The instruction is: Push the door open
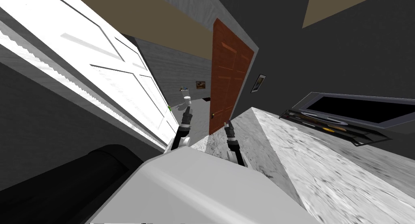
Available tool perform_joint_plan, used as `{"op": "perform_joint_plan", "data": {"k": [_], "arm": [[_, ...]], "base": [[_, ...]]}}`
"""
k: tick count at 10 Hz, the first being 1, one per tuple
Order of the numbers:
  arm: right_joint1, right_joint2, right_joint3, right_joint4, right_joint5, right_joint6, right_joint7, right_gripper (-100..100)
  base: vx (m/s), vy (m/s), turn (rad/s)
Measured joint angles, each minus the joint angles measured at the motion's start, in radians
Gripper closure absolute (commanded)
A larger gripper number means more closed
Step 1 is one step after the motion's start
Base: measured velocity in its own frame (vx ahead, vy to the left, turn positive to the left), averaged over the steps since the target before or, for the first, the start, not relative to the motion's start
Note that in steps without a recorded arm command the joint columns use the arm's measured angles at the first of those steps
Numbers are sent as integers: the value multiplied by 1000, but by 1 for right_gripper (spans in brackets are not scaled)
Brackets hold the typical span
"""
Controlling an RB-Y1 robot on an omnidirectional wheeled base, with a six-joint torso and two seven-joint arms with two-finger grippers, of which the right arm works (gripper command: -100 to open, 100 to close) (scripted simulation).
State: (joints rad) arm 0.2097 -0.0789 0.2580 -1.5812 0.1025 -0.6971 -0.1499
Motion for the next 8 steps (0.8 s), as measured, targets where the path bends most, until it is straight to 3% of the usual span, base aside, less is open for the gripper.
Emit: {"op": "perform_joint_plan", "data": {"k": [8], "arm": [[-79, -16, 67, 190, 23, -29, -39, -100]], "base": [[63, -15, 0]]}}
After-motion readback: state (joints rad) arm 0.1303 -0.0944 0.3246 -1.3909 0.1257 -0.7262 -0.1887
